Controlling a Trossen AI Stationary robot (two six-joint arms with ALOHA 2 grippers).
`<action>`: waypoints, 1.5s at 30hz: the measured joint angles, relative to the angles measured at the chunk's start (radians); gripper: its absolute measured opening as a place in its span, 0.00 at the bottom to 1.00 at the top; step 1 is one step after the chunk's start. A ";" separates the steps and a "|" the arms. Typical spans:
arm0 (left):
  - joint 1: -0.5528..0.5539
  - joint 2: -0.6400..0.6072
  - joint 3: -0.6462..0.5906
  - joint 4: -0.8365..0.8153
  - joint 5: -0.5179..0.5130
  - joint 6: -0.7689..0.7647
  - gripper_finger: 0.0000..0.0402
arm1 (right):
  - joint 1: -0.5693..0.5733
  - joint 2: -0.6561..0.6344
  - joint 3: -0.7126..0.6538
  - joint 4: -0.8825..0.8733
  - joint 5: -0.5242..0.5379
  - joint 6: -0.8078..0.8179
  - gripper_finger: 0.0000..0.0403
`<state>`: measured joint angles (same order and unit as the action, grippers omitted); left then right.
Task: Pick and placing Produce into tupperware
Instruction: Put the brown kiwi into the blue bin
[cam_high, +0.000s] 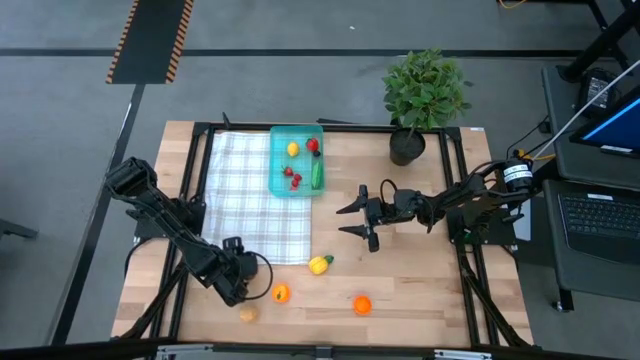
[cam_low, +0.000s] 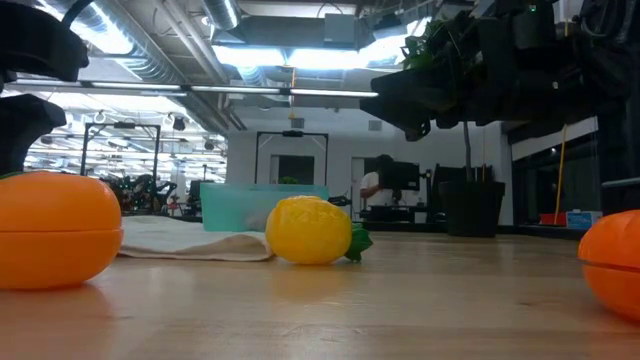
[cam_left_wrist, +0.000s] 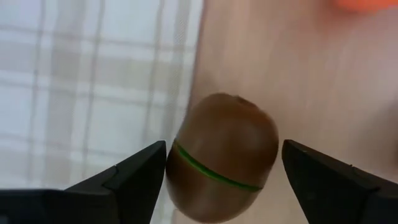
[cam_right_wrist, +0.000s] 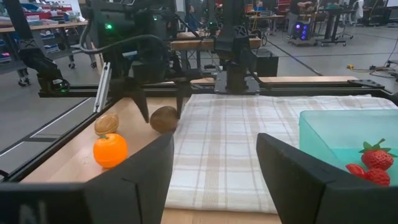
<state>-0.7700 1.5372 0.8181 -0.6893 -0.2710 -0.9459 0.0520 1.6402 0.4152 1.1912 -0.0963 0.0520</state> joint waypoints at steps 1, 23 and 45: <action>-0.001 0.000 0.000 0.012 0.000 0.001 0.77 | 0.000 0.000 0.000 0.000 0.000 0.000 0.58; -0.002 0.000 0.000 0.026 0.000 -0.010 0.76 | 0.000 0.000 0.000 0.000 0.000 0.000 0.58; -0.003 0.000 0.000 -0.028 -0.002 0.117 0.75 | 0.000 0.000 0.000 0.000 0.000 0.022 0.58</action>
<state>-0.7727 1.5372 0.8185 -0.7175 -0.2726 -0.8284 0.0521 1.6402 0.4152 1.1912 -0.0963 0.0742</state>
